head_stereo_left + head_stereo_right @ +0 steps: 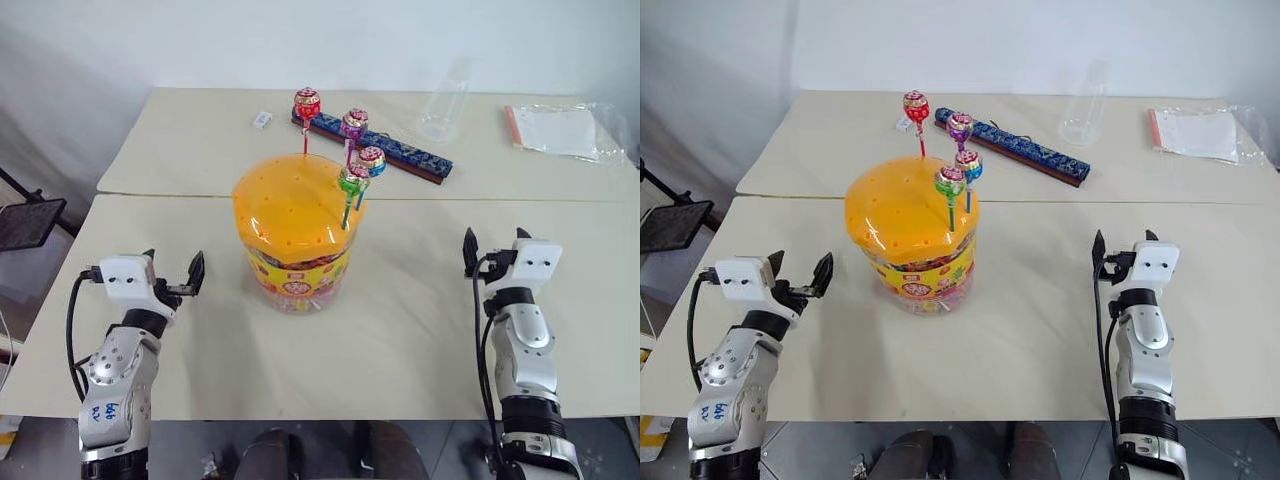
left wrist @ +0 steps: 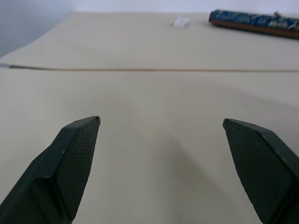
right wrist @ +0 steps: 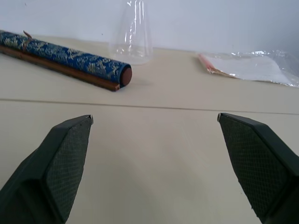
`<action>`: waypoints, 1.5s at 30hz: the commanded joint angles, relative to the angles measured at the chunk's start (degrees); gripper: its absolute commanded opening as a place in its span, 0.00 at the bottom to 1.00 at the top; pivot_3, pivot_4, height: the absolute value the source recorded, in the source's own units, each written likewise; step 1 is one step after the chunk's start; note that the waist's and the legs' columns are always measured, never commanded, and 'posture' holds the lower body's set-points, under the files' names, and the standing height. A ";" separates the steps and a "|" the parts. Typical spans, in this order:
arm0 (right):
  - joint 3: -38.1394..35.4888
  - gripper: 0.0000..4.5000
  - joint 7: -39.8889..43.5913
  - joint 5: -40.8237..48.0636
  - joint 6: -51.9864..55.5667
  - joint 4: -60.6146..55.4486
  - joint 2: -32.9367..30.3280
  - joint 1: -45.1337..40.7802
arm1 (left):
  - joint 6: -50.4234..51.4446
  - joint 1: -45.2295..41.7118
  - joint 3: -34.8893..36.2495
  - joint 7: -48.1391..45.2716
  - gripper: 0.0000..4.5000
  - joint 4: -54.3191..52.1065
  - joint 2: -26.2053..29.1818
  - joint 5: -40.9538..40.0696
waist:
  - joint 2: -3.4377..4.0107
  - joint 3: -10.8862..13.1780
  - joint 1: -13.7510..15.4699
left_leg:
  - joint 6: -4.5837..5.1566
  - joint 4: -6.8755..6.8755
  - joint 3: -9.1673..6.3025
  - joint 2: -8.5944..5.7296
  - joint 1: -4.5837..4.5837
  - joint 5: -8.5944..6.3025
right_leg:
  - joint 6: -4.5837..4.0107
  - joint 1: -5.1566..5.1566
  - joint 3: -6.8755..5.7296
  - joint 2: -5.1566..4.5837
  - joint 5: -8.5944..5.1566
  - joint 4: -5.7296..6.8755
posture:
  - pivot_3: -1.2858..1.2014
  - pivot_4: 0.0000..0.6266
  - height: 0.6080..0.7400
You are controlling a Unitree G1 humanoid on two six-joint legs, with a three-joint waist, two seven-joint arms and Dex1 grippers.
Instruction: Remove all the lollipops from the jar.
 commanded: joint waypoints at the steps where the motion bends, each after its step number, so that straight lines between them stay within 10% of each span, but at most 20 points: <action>1: 0.47 1.00 8.19 5.17 -1.17 -2.98 -2.75 -1.35 | -0.57 -1.79 4.89 -1.92 0.99 1.27 2.33 -3.33 | 0.00 0.00 -0.29 | 0.00 0.00 0.00 0.00 0.00 0.00 | 0.00 0.00 0.00 -0.01 0.00 0.00 | 0.52 0.24 1.00; 6: -0.75 1.00 34.46 27.30 6.91 -19.80 -10.99 5.10 | 9.39 -0.42 10.59 -32.07 0.99 -1.21 16.46 -27.82 | 0.04 0.03 -0.39 | 0.02 0.03 -0.18 0.08 -0.10 0.01 | -0.01 -0.01 -0.06 -0.09 -0.01 -0.01 | 0.52 0.24 1.00; 13: -6.52 1.00 41.49 45.35 21.07 -33.06 -19.73 8.72 | 27.78 -6.60 16.80 -50.89 0.99 9.62 38.32 -45.28 | 0.10 0.07 -0.58 | -0.05 0.15 -0.24 0.11 0.00 -0.10 | -0.07 0.19 -0.13 -0.07 -0.04 -0.15 | 0.52 0.24 1.00; 38: 14.87 1.00 41.35 34.68 32.23 -29.03 -10.86 -15.68 | 22.07 -12.55 15.03 -52.22 0.99 2.41 23.68 -53.36 | 0.07 0.05 -0.70 | -0.11 0.13 -0.12 -0.02 -0.08 -0.12 | -0.07 -0.03 -0.18 0.06 -0.05 0.05 | 0.52 0.24 1.00; 45: 15.87 0.58 42.54 34.02 33.44 -28.58 -8.88 -17.76 | 20.23 -12.01 15.24 -53.10 1.00 1.97 22.61 -52.98 | 0.07 0.05 -0.74 | -0.09 0.16 -0.07 0.01 -0.07 -0.10 | -0.07 -0.03 -0.22 0.10 -0.05 0.06 | 0.52 0.24 1.00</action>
